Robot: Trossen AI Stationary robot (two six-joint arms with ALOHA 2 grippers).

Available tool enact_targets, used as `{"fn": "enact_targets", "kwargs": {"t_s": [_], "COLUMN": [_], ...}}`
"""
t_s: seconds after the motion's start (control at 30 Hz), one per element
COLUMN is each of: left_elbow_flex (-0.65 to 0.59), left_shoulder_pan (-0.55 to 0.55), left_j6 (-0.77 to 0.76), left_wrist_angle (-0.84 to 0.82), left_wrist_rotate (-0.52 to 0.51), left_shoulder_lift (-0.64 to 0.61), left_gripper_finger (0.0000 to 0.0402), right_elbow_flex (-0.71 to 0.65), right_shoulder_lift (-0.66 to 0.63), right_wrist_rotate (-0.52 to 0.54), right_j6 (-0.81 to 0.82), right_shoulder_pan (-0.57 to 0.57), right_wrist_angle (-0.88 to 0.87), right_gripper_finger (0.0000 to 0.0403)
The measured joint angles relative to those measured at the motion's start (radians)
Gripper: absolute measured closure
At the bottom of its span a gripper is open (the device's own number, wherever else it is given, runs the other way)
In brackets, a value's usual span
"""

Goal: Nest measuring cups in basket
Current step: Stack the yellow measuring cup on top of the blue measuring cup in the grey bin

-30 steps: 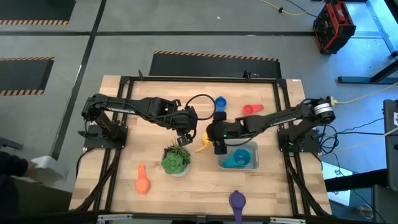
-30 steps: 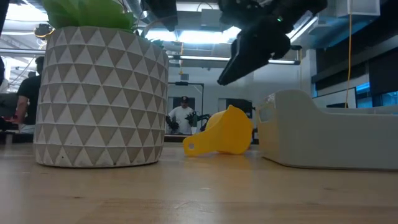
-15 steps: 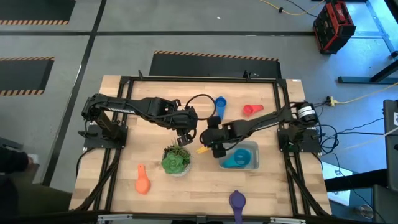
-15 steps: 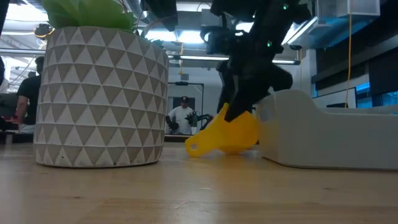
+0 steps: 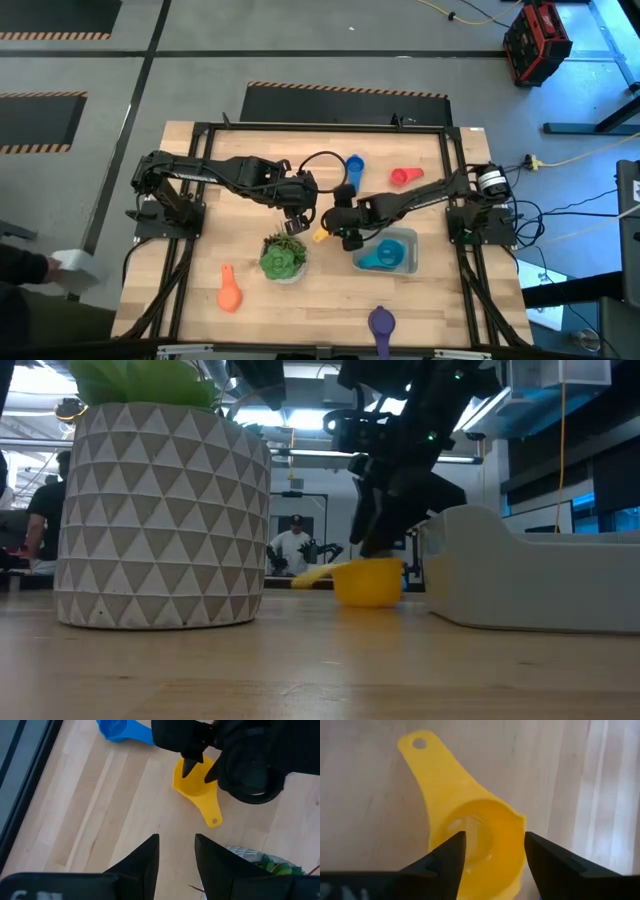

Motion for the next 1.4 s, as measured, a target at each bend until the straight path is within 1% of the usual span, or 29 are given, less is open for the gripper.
{"fn": "enact_targets", "kwargs": {"t_s": [0.23,0.3,0.37,0.47,0.57,0.63,0.87,1.03,1.13,1.2,1.27,1.4], "left_elbow_flex": [0.000,0.000,0.000,0.000,0.000,0.000,0.000,0.000,0.000,0.000,0.000,0.000], "left_shoulder_pan": [0.000,0.000,0.000,0.000,0.000,0.000,0.000,0.000,0.000,0.000,0.000,0.000], "left_j6": [0.000,0.000,0.000,0.000,0.000,0.000,0.000,0.000,0.000,0.000,0.000,0.000], "left_wrist_angle": [0.000,0.000,0.000,0.000,0.000,0.000,0.001,0.001,0.002,0.002,0.003,0.003], "left_wrist_rotate": [0.000,0.000,0.000,0.000,0.000,0.000,0.000,0.000,0.000,0.000,0.000,0.000], "left_shoulder_lift": [0.000,0.000,0.000,0.000,0.000,0.000,0.000,0.000,0.000,0.000,0.000,0.000], "left_gripper_finger": [0.0284,0.0284,0.0284,0.0284,0.0284,0.0284,0.0284,0.0284,0.0284,0.0284,0.0284,0.0284], "right_elbow_flex": [0.002,0.013,0.027,0.041,0.039,0.031,-0.003,-0.003,-0.003,-0.003,-0.003,-0.003], "right_shoulder_lift": [0.000,0.000,-0.001,-0.001,-0.001,-0.001,-0.001,0.019,0.038,0.051,0.054,0.054], "right_wrist_rotate": [-0.001,-0.012,-0.051,-0.147,-0.256,-0.304,-0.309,-0.310,-0.339,-0.362,-0.366,-0.367], "right_j6": [0.005,0.029,0.074,0.140,0.172,0.189,0.189,0.191,0.190,0.189,0.188,0.188], "right_shoulder_pan": [-0.042,-0.059,-0.080,-0.118,-0.155,-0.174,-0.214,-0.233,-0.241,-0.245,-0.245,-0.245], "right_wrist_angle": [-0.006,-0.016,-0.014,-0.025,-0.037,-0.048,-0.053,-0.043,-0.042,-0.045,-0.044,-0.032], "right_gripper_finger": [0.0206,0.0206,0.0206,0.0206,0.0206,0.0206,0.0206,0.0206,0.0208,0.0217,0.0235,0.0290]}}
